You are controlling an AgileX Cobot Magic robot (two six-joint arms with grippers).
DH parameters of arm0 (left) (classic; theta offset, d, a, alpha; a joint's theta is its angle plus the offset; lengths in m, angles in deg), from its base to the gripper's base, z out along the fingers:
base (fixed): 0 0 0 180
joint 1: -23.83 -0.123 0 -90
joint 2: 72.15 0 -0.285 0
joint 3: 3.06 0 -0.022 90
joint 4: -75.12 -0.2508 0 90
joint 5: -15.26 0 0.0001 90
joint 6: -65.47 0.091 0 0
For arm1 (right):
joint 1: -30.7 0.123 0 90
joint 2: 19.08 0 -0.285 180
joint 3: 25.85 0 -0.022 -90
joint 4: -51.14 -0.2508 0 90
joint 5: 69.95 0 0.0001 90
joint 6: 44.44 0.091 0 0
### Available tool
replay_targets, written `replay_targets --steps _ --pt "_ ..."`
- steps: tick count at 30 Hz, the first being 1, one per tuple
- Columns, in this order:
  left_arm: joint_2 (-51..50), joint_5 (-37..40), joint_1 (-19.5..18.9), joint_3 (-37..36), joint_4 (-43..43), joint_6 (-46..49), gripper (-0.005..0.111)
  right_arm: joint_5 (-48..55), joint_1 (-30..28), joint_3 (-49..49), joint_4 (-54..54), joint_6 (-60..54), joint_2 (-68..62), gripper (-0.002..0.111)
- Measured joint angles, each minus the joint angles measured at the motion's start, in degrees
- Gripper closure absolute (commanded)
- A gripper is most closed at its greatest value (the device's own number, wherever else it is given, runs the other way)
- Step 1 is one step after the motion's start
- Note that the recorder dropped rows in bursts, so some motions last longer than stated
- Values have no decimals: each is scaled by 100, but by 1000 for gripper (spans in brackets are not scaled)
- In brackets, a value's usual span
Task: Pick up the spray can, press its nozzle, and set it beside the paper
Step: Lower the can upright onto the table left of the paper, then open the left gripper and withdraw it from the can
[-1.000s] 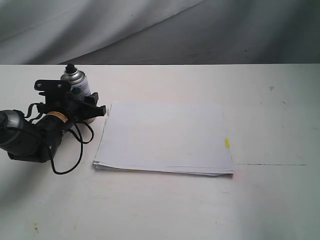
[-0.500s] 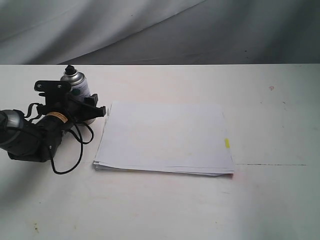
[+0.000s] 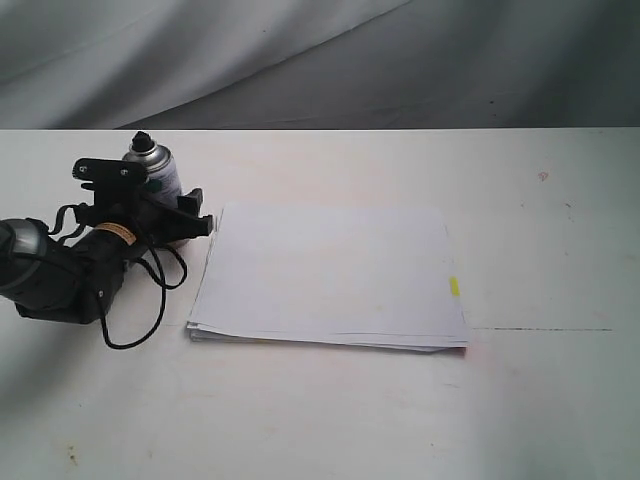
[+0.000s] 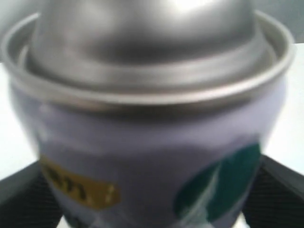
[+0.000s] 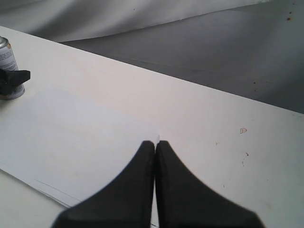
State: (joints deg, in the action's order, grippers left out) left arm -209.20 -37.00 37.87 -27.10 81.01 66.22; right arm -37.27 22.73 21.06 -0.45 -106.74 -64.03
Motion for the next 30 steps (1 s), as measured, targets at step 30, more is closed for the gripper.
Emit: replay_targets --steps 30 --pt "6743 6721 0 4 54 391 59 -33 0 0 -736 37 0 108"
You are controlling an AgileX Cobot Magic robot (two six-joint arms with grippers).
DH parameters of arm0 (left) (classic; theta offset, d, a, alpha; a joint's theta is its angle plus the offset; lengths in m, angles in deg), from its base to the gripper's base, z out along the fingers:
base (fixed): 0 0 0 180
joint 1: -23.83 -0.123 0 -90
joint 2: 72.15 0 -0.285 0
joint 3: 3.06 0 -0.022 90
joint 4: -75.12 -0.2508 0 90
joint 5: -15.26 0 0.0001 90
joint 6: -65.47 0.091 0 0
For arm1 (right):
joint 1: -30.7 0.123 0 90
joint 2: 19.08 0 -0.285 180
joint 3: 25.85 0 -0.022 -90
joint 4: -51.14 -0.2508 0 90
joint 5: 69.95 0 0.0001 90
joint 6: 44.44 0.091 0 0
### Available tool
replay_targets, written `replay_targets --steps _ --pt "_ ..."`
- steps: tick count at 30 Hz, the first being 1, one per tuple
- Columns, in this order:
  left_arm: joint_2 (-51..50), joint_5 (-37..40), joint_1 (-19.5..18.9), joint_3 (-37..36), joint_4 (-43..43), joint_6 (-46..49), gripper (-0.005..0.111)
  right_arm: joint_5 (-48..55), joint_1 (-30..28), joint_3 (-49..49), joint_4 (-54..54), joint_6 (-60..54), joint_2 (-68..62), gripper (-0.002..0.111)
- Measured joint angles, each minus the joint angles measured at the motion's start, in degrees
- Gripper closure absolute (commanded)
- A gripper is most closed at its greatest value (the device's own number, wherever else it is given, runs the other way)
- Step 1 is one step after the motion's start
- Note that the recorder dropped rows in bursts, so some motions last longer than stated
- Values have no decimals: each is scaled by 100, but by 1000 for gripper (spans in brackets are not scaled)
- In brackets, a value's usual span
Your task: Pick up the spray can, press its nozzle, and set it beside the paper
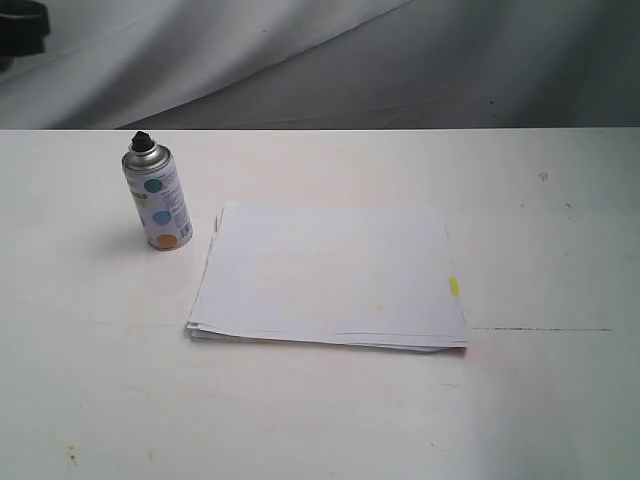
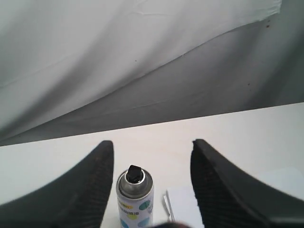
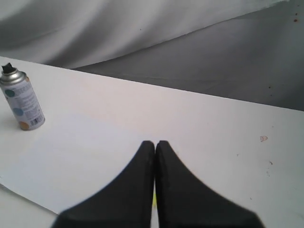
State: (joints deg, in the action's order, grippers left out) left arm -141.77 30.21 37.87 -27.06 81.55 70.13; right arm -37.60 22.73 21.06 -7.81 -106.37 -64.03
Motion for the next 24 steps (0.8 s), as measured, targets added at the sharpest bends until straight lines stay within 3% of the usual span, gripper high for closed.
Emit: replay_targets --steps 11,17,22,24 --pt "2077 2298 0 0 0 4 64 -57 0 0 -974 -358 -102 108" --pt "2386 2538 0 0 154 14 78 -65 0 0 -2145 -895 -614 108" --pt "2404 2552 0 -144 761 196 107 303 0 0 -2349 -1112 -1178 108" --pt "2404 2417 0 -356 987 341 107 457 0 0 -2367 -1553 -1309 108"
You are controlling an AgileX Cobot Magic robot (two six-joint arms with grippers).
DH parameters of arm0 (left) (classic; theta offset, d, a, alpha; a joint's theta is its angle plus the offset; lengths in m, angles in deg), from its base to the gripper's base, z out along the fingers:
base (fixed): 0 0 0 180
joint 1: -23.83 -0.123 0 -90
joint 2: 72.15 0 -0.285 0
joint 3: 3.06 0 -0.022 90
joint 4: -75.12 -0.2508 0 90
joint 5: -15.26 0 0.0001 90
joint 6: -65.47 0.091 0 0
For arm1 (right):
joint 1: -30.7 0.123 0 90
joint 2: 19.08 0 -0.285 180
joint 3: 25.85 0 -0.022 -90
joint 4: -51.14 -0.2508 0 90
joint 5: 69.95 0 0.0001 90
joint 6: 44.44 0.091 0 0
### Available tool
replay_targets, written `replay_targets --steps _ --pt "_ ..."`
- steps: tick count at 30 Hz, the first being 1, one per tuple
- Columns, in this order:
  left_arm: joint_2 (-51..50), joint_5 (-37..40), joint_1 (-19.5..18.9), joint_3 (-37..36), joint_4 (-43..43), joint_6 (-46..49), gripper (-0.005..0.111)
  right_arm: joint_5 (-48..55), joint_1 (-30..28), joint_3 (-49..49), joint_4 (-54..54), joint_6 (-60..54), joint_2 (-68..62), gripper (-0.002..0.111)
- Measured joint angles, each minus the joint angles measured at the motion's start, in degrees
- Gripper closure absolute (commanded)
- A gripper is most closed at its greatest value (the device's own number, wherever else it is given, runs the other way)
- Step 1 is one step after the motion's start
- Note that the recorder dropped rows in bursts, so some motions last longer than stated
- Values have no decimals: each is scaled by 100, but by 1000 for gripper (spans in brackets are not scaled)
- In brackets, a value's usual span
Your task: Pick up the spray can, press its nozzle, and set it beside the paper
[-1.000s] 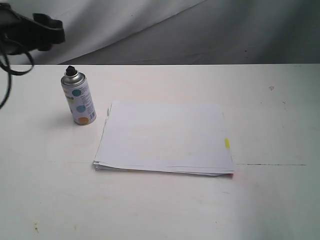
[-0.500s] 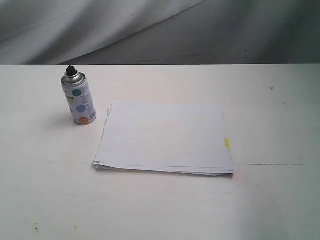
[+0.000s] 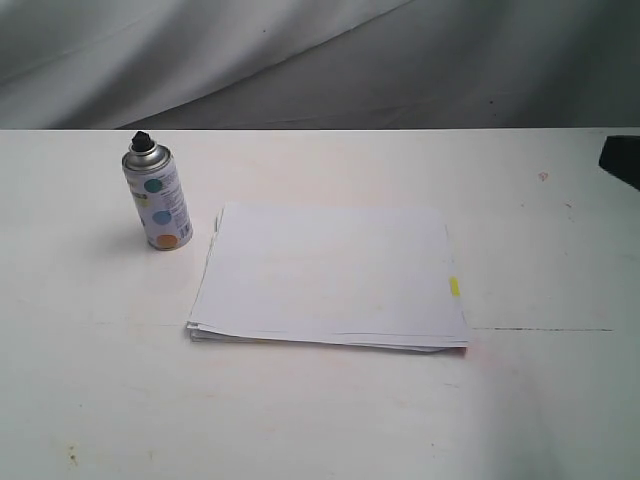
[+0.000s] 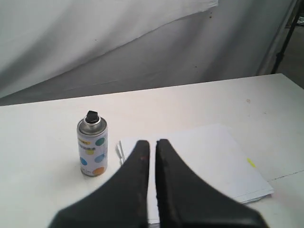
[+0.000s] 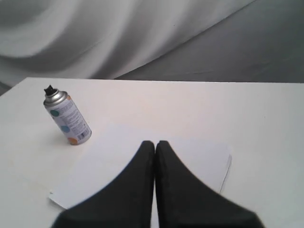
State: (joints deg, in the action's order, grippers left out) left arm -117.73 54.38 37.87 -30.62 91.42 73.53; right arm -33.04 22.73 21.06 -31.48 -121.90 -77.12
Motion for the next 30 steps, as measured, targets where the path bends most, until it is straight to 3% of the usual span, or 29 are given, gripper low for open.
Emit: replay_targets --steps 8,30 --pt "0 -1679 0 -980 542 73 107 153 0 0 -570 -1220 -64 108" --pt "0 -1771 0 -1128 589 73 107 382 0 0 -616 -1259 -37 108"
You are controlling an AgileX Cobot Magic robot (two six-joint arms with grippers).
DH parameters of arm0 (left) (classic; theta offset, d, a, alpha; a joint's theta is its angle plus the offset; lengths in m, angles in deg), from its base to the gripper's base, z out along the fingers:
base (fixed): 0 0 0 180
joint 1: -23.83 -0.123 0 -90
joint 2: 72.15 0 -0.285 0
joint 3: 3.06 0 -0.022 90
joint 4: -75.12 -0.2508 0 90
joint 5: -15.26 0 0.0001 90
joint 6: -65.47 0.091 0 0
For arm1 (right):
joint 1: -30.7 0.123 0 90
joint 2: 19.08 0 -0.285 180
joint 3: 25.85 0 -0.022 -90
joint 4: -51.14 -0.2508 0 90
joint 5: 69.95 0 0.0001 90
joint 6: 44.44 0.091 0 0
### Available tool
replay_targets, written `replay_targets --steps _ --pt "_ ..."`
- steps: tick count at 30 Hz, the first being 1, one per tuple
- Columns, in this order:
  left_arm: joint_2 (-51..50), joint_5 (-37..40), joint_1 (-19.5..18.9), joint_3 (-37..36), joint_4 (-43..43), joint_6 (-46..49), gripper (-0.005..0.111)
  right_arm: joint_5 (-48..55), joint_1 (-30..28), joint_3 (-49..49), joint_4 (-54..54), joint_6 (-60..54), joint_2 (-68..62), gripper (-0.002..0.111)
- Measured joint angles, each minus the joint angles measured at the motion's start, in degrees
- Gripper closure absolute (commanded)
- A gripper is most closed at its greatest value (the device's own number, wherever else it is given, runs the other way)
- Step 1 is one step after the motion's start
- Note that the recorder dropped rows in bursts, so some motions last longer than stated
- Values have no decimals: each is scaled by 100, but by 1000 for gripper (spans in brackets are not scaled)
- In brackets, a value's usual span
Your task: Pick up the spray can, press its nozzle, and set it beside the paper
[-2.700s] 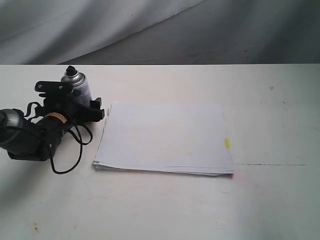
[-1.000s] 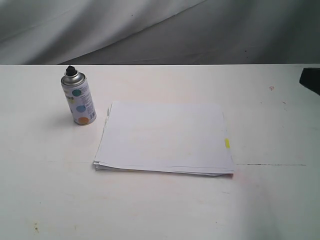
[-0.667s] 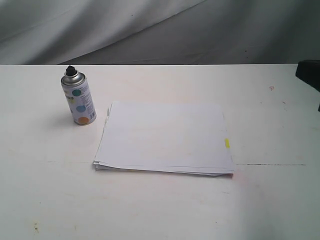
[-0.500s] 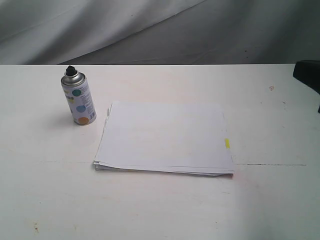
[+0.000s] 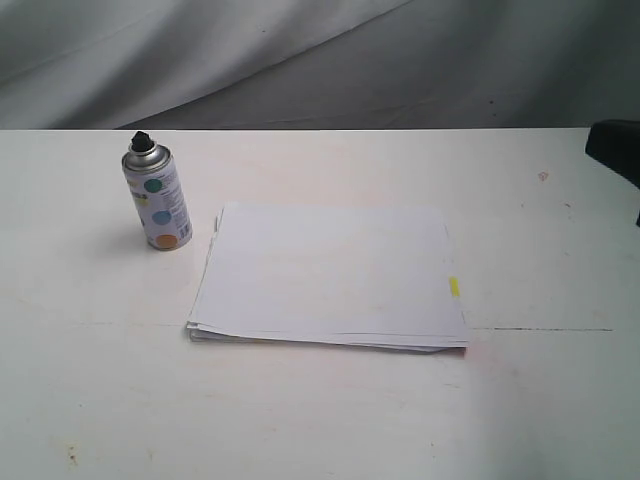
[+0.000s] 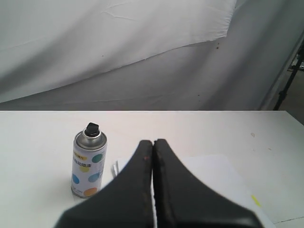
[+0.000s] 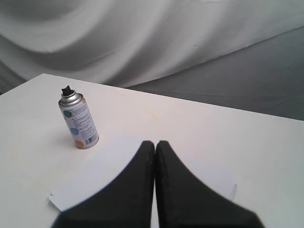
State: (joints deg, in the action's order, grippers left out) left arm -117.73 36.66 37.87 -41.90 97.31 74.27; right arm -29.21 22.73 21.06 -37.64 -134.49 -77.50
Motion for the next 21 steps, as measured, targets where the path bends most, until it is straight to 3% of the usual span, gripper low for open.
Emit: replay_targets --steps 21 --pt "2045 -1190 0 -1635 -22 11 107 16 0 13 -22 -22 2936 108"
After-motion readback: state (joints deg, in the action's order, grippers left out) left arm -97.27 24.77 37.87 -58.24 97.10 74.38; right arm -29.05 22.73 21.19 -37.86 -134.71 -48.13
